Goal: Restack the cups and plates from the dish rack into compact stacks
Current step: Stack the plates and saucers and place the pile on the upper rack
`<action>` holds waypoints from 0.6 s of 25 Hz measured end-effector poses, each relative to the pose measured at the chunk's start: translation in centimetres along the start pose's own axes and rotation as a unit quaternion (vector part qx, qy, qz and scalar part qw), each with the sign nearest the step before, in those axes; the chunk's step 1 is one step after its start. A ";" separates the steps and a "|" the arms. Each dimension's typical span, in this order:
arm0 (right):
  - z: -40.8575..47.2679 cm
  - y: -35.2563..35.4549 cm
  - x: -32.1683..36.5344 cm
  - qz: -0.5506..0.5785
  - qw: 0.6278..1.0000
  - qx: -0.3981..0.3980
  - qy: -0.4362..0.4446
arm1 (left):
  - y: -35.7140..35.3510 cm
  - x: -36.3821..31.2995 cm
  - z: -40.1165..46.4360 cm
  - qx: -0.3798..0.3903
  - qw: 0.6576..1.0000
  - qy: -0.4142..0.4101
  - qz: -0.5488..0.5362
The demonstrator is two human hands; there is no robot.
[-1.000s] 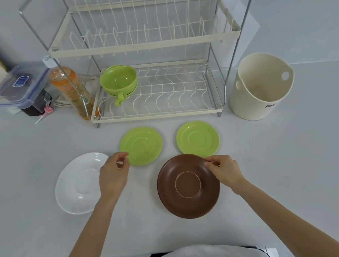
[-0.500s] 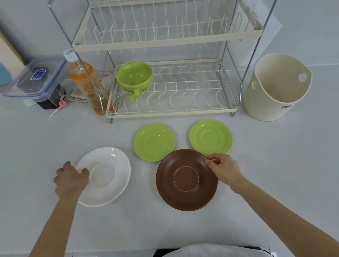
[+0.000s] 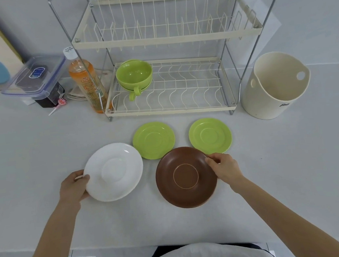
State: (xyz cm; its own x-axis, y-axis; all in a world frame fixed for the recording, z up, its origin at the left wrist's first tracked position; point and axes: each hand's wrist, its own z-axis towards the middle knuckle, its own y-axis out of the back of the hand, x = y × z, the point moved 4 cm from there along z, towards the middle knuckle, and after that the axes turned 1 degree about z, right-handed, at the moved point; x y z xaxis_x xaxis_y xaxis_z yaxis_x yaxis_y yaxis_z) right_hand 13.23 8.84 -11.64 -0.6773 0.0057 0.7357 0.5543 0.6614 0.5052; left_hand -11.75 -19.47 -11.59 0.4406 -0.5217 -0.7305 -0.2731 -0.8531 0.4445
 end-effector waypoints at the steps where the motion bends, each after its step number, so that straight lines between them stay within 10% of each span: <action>1: 0.0 0.0 0.0 0.001 1.000 0.000 0.001 | -0.1 0.1 -0.5 0.008 1.000 0.008 -0.028; 15: 0.1 -0.1 -0.7 0.063 0.997 0.027 -0.034 | -3.9 -3.0 -5.8 0.146 0.983 -0.041 -0.099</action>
State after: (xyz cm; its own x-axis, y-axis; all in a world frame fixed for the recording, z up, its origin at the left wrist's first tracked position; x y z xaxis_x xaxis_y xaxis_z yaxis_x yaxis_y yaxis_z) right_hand 13.61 8.87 -12.20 -0.6356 0.1407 0.7591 0.6114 0.6922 0.3836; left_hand -7.02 -14.58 -8.08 0.4423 -0.3330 -0.8327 -0.4288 -0.8940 0.1298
